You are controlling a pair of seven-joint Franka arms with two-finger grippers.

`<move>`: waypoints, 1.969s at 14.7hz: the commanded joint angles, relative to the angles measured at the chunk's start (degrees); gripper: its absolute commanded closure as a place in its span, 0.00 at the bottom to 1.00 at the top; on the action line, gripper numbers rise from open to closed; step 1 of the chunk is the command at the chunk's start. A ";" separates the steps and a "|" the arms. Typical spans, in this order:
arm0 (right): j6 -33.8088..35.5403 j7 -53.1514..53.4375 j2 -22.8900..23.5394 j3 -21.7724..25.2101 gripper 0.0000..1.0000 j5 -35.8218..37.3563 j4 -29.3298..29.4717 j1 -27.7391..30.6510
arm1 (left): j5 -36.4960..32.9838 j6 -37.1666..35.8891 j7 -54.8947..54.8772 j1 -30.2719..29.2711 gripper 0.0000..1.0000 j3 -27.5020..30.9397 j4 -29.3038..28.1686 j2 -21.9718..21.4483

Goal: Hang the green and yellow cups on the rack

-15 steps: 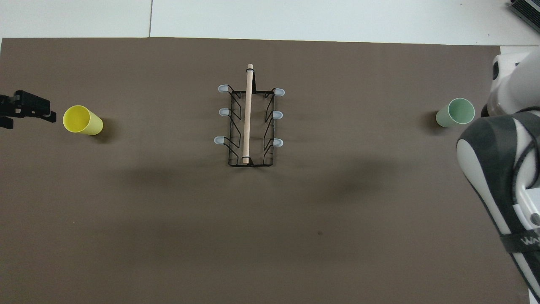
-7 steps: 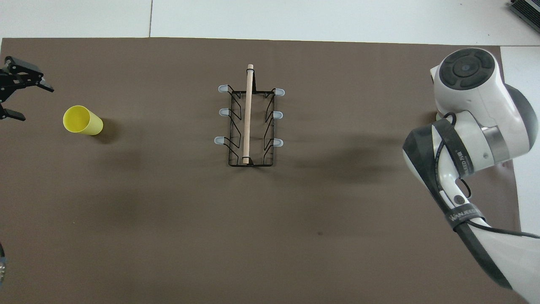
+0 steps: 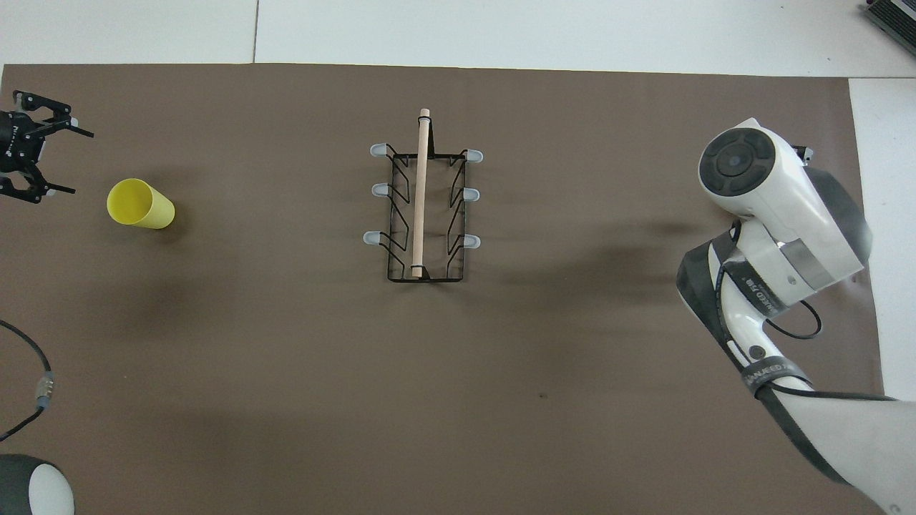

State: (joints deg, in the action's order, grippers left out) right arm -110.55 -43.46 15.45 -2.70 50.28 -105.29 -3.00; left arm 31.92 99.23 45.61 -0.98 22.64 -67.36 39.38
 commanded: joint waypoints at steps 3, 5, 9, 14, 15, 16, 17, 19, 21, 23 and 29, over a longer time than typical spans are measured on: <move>-3.09 -5.48 -3.23 -0.29 0.00 7.27 -5.36 0.45 | 6.04 1.66 7.29 -3.84 0.04 0.22 2.50 4.91; -3.09 -5.94 -2.19 -0.29 0.00 11.13 -6.15 0.11 | 8.67 3.07 8.17 -4.55 0.04 0.39 0.66 5.00; -2.57 -5.06 4.13 -0.29 0.00 21.49 -5.81 -2.62 | 14.65 3.25 8.18 -4.73 0.03 0.92 -8.72 2.03; -7.30 -3.75 8.01 -0.20 0.00 30.47 -6.59 -2.18 | 19.93 4.56 7.91 -2.97 0.00 1.44 -23.59 -4.57; -7.49 -1.91 8.89 -0.20 0.00 31.71 -6.59 -2.18 | 20.46 4.57 7.65 -2.97 0.00 1.36 -25.00 -4.93; -7.58 -0.16 9.42 -0.20 0.00 32.94 -6.68 -2.18 | 23.25 5.44 6.69 -3.32 0.00 1.44 -28.15 -6.15; -7.84 0.82 9.69 -0.20 0.00 33.56 -7.03 -2.10 | 27.72 6.66 4.68 -3.24 0.00 1.44 -31.57 -7.46; -9.24 3.01 9.69 -0.20 0.00 35.66 -8.26 -1.40 | 33.02 10.87 4.05 -1.84 0.00 1.44 -37.12 -8.96; -10.82 5.56 9.51 -0.20 0.00 38.47 -10.27 -0.34 | 34.70 12.21 3.69 -0.69 0.00 1.44 -38.81 -9.32; -11.97 8.72 9.08 -0.20 0.00 42.68 -12.21 0.71 | 35.41 11.95 3.17 -0.25 0.00 1.18 -39.34 -9.67; -14.07 14.88 8.46 -0.20 0.00 50.52 -15.64 2.91 | 39.63 13.18 1.50 1.24 0.00 1.10 -39.17 -9.59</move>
State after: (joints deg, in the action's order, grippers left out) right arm -122.86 -31.00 25.62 -2.48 97.27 -118.43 -1.29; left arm 70.08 110.57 48.97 -0.87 23.27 -104.01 31.55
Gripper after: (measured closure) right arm 0.000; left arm 0.000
